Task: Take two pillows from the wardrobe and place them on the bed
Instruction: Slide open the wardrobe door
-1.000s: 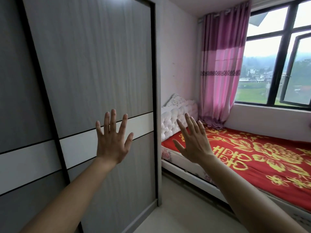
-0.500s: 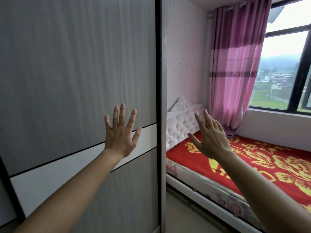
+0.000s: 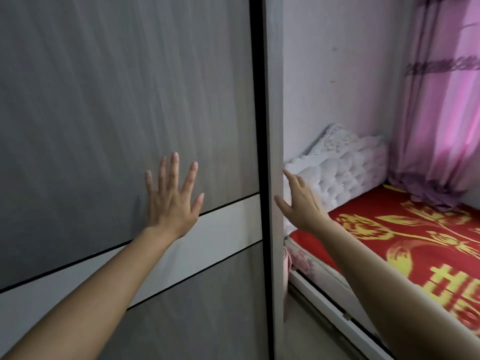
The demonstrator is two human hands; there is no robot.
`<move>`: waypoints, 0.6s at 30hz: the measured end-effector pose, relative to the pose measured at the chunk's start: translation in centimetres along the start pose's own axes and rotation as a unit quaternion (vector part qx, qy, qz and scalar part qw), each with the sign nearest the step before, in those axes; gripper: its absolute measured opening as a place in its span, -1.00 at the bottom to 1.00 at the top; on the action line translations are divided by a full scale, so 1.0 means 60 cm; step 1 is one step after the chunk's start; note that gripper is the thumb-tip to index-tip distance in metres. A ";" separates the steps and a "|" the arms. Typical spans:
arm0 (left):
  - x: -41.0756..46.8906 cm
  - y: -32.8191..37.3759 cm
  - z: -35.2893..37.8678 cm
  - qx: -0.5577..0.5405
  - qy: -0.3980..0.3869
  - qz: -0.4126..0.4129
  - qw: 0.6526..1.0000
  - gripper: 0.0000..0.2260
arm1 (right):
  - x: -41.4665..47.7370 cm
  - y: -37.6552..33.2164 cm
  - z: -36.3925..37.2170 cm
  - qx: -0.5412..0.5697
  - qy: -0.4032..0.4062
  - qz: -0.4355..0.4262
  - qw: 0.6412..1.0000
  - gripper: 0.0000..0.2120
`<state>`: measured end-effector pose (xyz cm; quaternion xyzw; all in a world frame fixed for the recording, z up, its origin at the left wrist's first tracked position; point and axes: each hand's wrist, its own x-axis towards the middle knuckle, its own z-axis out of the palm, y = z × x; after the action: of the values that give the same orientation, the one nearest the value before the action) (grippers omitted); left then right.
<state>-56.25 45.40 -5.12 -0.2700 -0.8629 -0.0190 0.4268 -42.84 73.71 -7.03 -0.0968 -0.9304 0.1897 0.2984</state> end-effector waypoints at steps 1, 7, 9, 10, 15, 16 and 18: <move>0.004 -0.006 0.021 0.016 -0.007 -0.013 1.000 -0.34 | 0.024 0.002 0.023 0.041 -0.001 -0.008 0.999 -0.35; -0.022 -0.086 0.111 0.145 0.007 -0.003 0.989 -0.26 | 0.100 -0.022 0.163 0.173 0.003 0.001 0.985 -0.27; -0.020 -0.095 0.129 0.147 0.028 0.000 0.989 -0.25 | 0.117 -0.028 0.194 0.184 0.013 0.048 0.982 -0.20; -0.019 -0.096 0.136 0.142 0.041 0.000 0.989 -0.26 | 0.125 -0.029 0.205 0.192 0.014 0.077 0.978 -0.18; -0.022 -0.102 0.154 0.139 0.084 0.019 0.987 -0.30 | 0.154 -0.041 0.229 0.221 0.033 0.167 0.960 -0.12; -0.022 -0.102 0.153 0.137 0.086 0.021 0.987 -0.31 | 0.157 -0.046 0.233 0.227 0.047 0.177 0.956 -0.11; -0.022 -0.102 0.152 0.129 0.091 0.022 0.987 -0.30 | 0.161 -0.053 0.239 0.237 0.069 0.195 0.949 -0.09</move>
<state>-65.16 42.01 -10.70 -0.2284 -0.8098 0.0774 0.5349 -59.29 69.43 -11.47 -0.2155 -0.7987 0.4522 0.3334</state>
